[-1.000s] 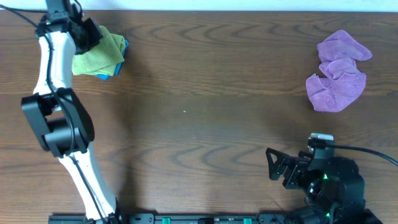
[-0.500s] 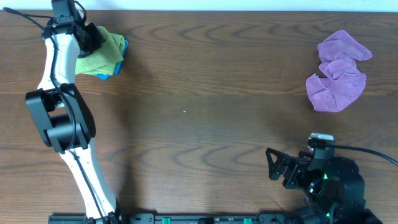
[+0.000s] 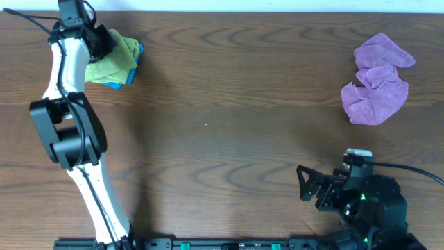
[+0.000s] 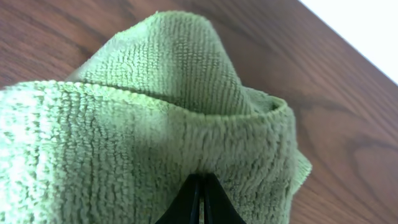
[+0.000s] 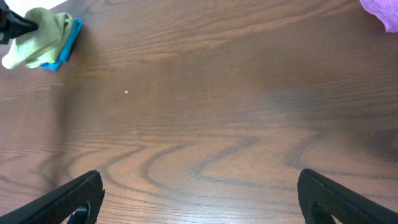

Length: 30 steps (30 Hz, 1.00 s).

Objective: Fold the cloth

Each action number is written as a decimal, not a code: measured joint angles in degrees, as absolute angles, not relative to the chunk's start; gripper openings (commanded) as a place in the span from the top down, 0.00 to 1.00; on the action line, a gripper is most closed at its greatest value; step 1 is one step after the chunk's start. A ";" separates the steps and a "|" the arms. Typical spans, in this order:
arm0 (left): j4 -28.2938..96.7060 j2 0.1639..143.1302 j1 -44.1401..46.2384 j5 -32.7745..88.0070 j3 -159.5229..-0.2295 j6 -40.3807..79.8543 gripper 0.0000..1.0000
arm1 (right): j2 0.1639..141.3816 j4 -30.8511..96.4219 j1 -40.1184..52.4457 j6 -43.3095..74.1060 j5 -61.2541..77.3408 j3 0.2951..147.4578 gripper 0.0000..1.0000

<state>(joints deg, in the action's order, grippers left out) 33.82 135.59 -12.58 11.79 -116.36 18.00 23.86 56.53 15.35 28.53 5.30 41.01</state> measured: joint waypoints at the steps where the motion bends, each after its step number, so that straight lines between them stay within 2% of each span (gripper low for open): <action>1: 33.85 135.85 -12.58 11.81 -116.36 18.00 0.94 | 23.86 56.53 15.35 28.51 5.30 41.01 0.01; 7: 33.74 136.42 -12.58 12.05 -116.38 18.02 0.87 | 23.86 56.53 15.35 28.51 5.30 41.01 0.01; 10: 33.80 136.42 -12.58 12.93 -116.38 18.24 0.73 | 23.86 56.53 15.35 28.51 5.30 41.01 0.01; 11: 33.78 136.42 -12.58 13.39 -116.42 17.98 0.67 | 23.86 56.53 15.35 28.51 5.30 41.01 0.01; 17: 34.59 136.42 -12.58 17.87 -120.36 17.82 0.10 | 23.86 56.53 15.35 28.51 5.30 41.01 0.01; 18: 35.22 136.42 -12.58 18.35 -121.47 17.93 0.05 | 23.86 56.53 15.35 28.51 5.30 41.01 0.01; 28: 48.25 136.40 -12.58 19.81 -133.60 14.81 0.05 | 23.86 56.53 15.35 28.51 5.30 41.01 0.01; 30: 54.85 136.27 -12.58 20.08 -137.82 11.75 0.05 | 23.88 56.51 15.35 28.51 5.30 41.01 0.01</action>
<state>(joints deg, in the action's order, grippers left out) 54.85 136.27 -12.58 20.08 -137.82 11.75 23.88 56.51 15.35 28.51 5.30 41.01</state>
